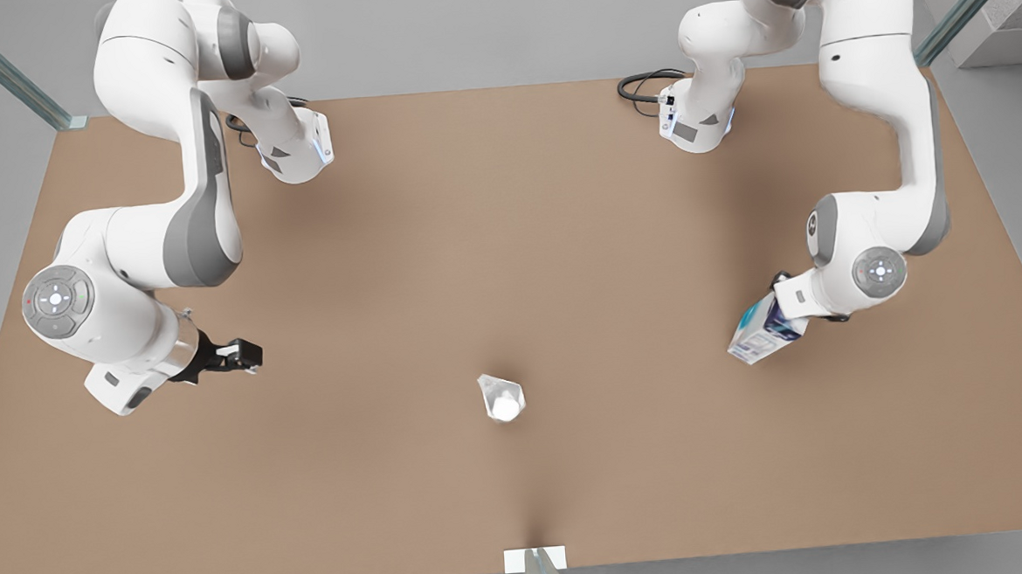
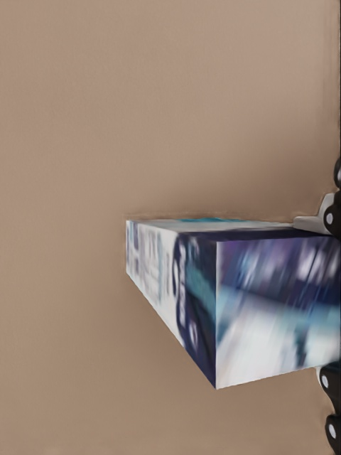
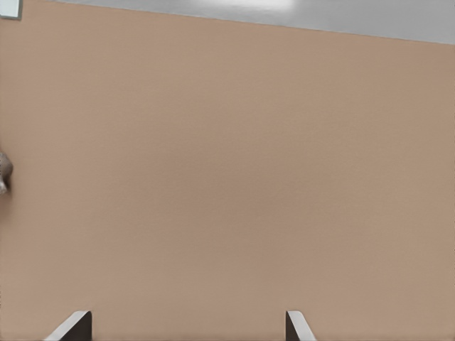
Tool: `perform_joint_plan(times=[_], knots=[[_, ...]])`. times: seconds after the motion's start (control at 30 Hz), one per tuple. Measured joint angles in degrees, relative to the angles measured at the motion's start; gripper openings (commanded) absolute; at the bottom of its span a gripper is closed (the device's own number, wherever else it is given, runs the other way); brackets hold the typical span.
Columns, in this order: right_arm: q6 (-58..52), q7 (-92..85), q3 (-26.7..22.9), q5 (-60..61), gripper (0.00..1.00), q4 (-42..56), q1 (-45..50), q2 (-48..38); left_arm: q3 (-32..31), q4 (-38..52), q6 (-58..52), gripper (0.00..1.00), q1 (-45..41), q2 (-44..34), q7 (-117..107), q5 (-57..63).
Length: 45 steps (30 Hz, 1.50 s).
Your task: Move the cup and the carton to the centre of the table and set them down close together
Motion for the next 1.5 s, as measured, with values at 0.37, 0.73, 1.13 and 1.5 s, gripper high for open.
perform_joint_plan(times=[0.37,0.73,1.13,1.5], knots=[[-0.5,-0.1,-0.1,0.0,1.00,-0.1,-0.3,-0.7,-0.1,6.4,-0.4,0.61,-15.3,-2.4,9.2,-7.4],[-0.2,-0.1,-0.1,-0.1,1.00,-0.1,-0.3,-0.5,-0.3,28.9,-8.8,0.72,-44.7,12.6,15.8,-3.3],[-0.2,-0.1,0.0,-0.1,1.00,-0.1,-0.4,-0.5,0.4,31.1,-7.3,1.00,-49.5,18.6,13.4,-3.3],[0.0,-0.1,0.0,0.0,1.00,0.0,-0.4,-0.3,0.5,31.6,-19.2,1.00,-42.2,8.8,-12.2,-5.2]])
